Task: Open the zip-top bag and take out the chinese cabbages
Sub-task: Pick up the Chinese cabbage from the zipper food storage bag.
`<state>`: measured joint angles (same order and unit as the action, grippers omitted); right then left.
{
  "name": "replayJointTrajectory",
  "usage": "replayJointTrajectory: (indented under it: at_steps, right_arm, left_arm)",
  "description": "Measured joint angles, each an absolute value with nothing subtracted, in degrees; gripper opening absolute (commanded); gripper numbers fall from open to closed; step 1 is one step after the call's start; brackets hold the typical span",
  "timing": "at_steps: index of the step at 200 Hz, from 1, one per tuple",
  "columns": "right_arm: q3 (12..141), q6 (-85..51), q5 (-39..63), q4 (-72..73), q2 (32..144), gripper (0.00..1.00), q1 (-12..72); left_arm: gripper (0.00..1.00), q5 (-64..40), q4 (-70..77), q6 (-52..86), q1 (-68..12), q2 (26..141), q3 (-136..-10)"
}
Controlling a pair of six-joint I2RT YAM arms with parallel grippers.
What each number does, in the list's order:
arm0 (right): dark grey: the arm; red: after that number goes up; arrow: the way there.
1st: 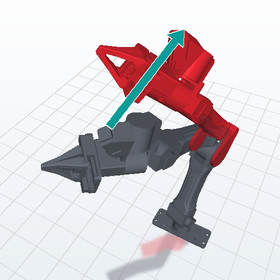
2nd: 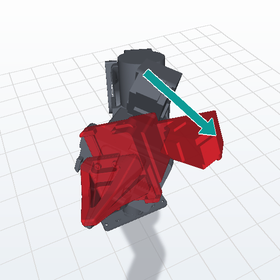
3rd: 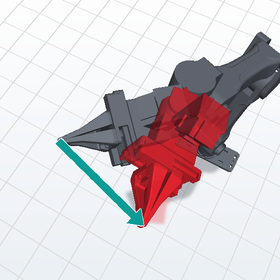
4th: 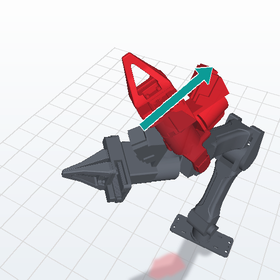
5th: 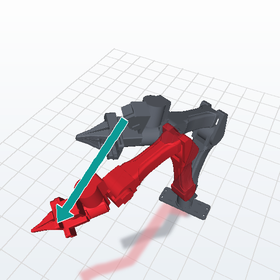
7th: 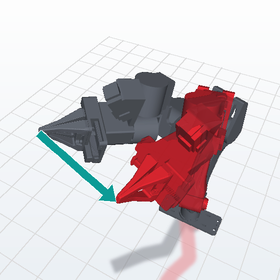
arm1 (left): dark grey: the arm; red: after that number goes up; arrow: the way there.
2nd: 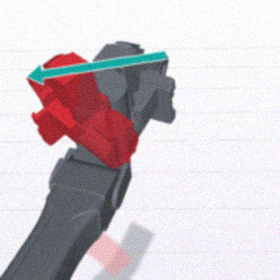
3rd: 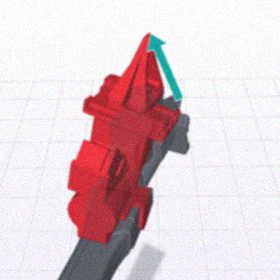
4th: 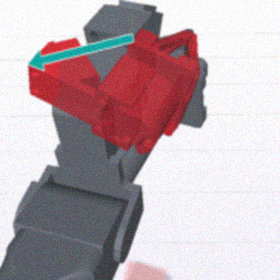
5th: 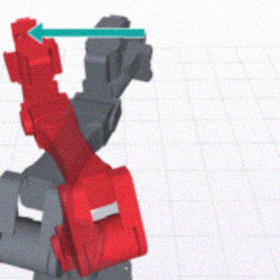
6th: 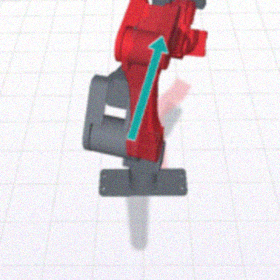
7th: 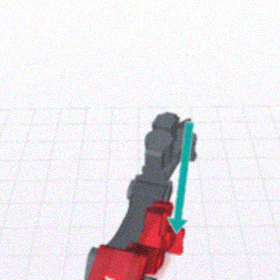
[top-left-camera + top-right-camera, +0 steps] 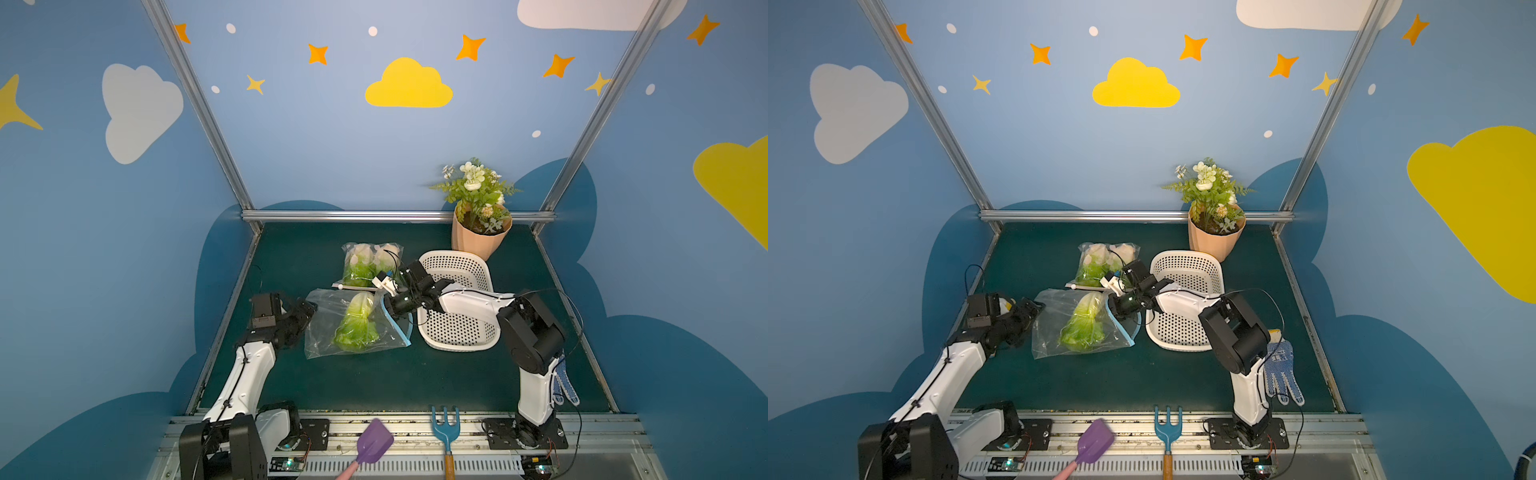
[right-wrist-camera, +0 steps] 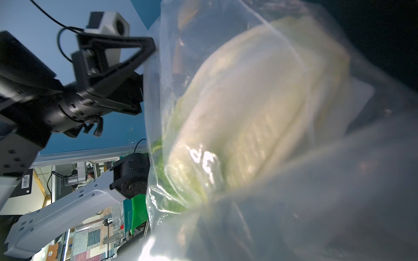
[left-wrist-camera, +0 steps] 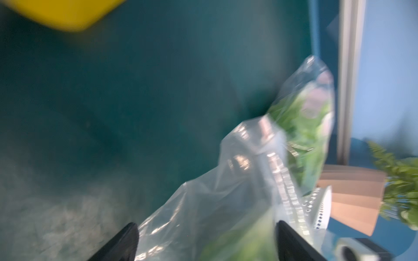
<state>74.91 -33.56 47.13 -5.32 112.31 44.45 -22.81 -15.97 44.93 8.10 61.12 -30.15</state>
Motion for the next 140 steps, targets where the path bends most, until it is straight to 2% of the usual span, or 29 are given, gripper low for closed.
replayJointTrajectory:
  at_steps: [25,34,44,72,91,103,114,128,140]
  right_arm:
    - [75.11,-33.52,47.7,-5.39,112.66,0.0,44.45]
    - [75.11,-33.47,47.75,-5.39,112.73,0.0,44.45]
    - [75.16,-33.43,47.88,-5.39,112.84,0.0,44.45]
    - [76.36,-33.47,47.94,-5.37,114.04,0.0,44.45]
    - [77.47,-33.65,48.07,-5.32,115.39,0.0,44.45]
    - [77.93,-33.76,48.1,-5.28,116.18,0.17,44.45]
    - [78.02,-33.95,48.07,-5.37,116.49,0.29,44.45]
    - [78.13,-34.09,48.12,-5.39,116.55,0.5,44.45]
    - [78.39,-34.04,48.25,-5.17,116.55,0.61,44.45]
  left_arm:
    - [0.95,-22.31,-12.93,46.41,4.82,64.88,-28.58]
    - [0.91,-22.33,-11.33,46.96,3.95,66.59,-28.6]
    - [0.8,-22.37,-9.45,47.4,3.07,68.27,-28.64]
    - [0.4,-22.68,-4.89,49.21,1.02,72.73,-28.64]
    - [0.18,-22.72,-2.35,50.22,-0.08,74.76,-28.51]
    - [0.05,-22.74,-0.97,50.87,-0.64,75.68,-28.27]
    - [0.04,-22.52,-0.36,51.46,-1.13,76.27,-28.25]
    - [0.04,-22.17,0.01,51.7,-1.61,76.66,-28.25]
    - [0.04,-21.67,0.16,51.92,-1.96,76.75,-28.25]
